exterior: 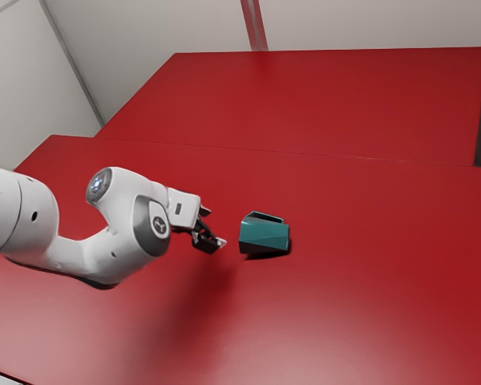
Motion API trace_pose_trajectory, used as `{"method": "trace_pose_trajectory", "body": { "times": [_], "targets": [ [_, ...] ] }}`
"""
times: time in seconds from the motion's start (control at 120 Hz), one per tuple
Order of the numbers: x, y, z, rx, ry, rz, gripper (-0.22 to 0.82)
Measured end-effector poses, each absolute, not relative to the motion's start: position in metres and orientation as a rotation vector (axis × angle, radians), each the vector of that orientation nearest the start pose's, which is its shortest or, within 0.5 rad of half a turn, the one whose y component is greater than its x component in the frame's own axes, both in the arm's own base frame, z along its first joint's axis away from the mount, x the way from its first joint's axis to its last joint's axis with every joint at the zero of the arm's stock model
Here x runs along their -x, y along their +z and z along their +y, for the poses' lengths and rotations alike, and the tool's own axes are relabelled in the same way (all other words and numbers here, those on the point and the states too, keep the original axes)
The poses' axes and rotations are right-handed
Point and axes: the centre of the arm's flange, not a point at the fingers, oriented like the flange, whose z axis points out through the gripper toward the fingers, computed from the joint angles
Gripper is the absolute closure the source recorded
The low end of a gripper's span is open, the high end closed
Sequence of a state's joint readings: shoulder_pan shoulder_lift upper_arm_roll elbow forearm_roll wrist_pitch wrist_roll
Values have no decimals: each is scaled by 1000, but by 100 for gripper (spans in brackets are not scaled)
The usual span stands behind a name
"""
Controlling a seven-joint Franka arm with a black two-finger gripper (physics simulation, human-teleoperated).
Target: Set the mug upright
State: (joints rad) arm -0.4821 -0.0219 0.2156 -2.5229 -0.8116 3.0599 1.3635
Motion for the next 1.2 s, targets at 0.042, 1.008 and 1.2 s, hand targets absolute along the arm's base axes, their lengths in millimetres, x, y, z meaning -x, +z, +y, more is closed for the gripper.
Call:
{"method": "trace_pose_trajectory", "body": {
  "times": [0.042, 1.008, 1.2],
  "targets": [
    [-475, 328, -72, 2760, -904, 1179, 0],
    [-492, 283, -125, 2704, -877, 1246, 0],
    [-499, 280, -140, 2616, -864, 1361, 9]
  ]
}}
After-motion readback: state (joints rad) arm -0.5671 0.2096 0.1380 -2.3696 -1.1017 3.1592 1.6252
